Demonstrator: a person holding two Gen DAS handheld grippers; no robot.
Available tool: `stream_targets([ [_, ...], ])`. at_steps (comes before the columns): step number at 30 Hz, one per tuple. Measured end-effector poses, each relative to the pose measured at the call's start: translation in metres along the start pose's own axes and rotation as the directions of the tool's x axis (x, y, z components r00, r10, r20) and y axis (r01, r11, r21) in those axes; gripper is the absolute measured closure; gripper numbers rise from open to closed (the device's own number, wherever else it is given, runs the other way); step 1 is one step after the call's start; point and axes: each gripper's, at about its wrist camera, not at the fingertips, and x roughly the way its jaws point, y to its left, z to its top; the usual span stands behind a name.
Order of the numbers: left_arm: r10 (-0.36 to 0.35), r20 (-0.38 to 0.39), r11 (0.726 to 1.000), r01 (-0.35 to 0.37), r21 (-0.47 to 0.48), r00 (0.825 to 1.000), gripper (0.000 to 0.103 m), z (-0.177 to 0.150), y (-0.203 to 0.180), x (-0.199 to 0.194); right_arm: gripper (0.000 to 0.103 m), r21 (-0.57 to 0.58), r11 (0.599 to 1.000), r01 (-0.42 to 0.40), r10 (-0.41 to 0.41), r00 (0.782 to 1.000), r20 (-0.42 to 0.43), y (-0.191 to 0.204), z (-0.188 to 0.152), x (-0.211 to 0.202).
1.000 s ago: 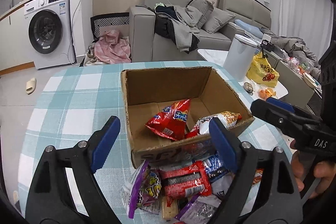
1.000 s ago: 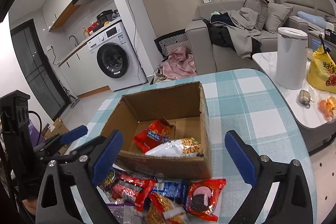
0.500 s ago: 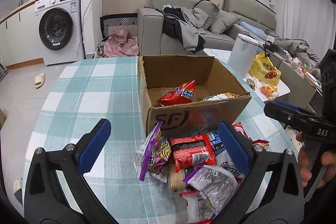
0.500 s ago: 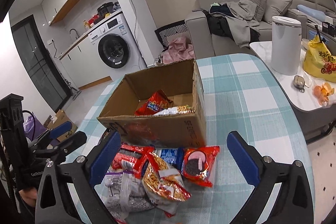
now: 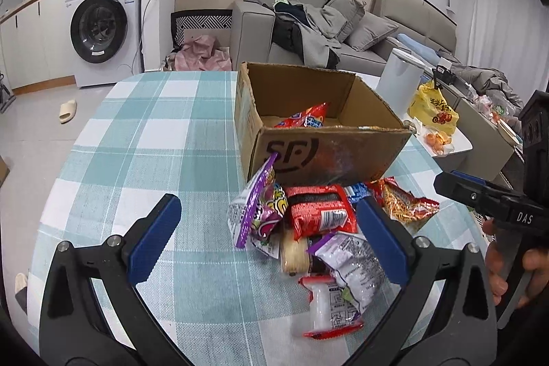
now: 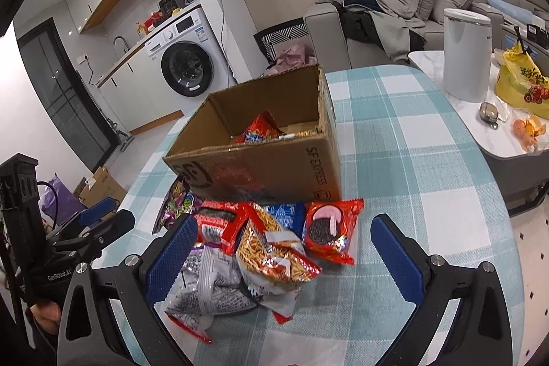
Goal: Organize snacks
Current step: 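Move both tools back down to the snack pile, then grasp the white-and-purple bag with left tool while right tool grasps the orange-red noodle bag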
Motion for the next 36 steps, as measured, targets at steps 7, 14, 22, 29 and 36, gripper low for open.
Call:
stream_targets([
  [7, -0.007, -0.022, 1.000, 0.008, 0.008, 1.000, 0.002, -0.013, -0.006, 0.004, 0.000, 0.005, 1.000, -0.005, 0.005, 0.999, -0.033, -0.003, -0.016, 0.005],
  [14, -0.028, -0.059, 1.000, 0.029, 0.009, 0.998, 0.002, -0.027, -0.016, 0.011, 0.000, -0.003, 1.000, -0.027, 0.027, 0.998, -0.057, -0.004, -0.031, 0.010],
  [22, -0.024, -0.124, 0.999, 0.028, 0.031, 0.992, 0.002, -0.040, -0.027, 0.025, 0.004, 0.000, 0.999, -0.041, 0.041, 0.994, -0.102, -0.006, -0.043, 0.025],
  [29, -0.062, -0.172, 0.997, 0.067, 0.024, 0.983, 0.002, -0.048, -0.036, 0.037, 0.008, 0.035, 0.997, -0.064, 0.067, 0.990, -0.122, -0.013, -0.048, 0.036],
  [36, -0.069, -0.193, 0.997, 0.071, 0.007, 0.979, 0.002, -0.050, -0.041, 0.046, 0.014, 0.047, 0.996, -0.074, 0.079, 0.990, -0.119, -0.016, -0.049, 0.042],
])
